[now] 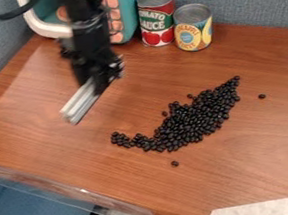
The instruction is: Sweep into pile
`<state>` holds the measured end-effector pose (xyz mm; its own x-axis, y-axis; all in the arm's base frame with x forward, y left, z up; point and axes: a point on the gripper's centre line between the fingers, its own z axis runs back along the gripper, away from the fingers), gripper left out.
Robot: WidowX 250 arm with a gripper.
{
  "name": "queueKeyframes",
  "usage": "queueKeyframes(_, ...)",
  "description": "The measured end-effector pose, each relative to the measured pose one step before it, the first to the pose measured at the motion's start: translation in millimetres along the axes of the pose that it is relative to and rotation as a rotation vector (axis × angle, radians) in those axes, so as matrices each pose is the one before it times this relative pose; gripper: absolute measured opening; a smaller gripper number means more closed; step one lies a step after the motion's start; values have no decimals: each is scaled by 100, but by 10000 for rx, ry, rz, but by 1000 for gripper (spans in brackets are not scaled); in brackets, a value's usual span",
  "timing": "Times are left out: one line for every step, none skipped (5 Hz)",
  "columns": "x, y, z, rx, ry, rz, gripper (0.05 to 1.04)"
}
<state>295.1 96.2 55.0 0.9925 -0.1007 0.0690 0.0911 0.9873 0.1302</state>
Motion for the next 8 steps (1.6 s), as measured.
queueKeyframes(-2931,-536,-1079,294,181,250,364)
queueKeyframes(-1452,120,-1081,93,115,692,364)
queueKeyframes(496,-241,-512,-164,-313,660,364)
queueKeyframes(84,-253,-679,-124,17,416,364)
queueKeyframes(72,-978,-665,-228,42,485,364)
queueKeyframes(-179,-2032,-739,-142,291,82,364)
queueKeyframes(94,-2017,-76,-256,38,265,364)
queueKeyframes(413,-2156,24,-106,3,200,364)
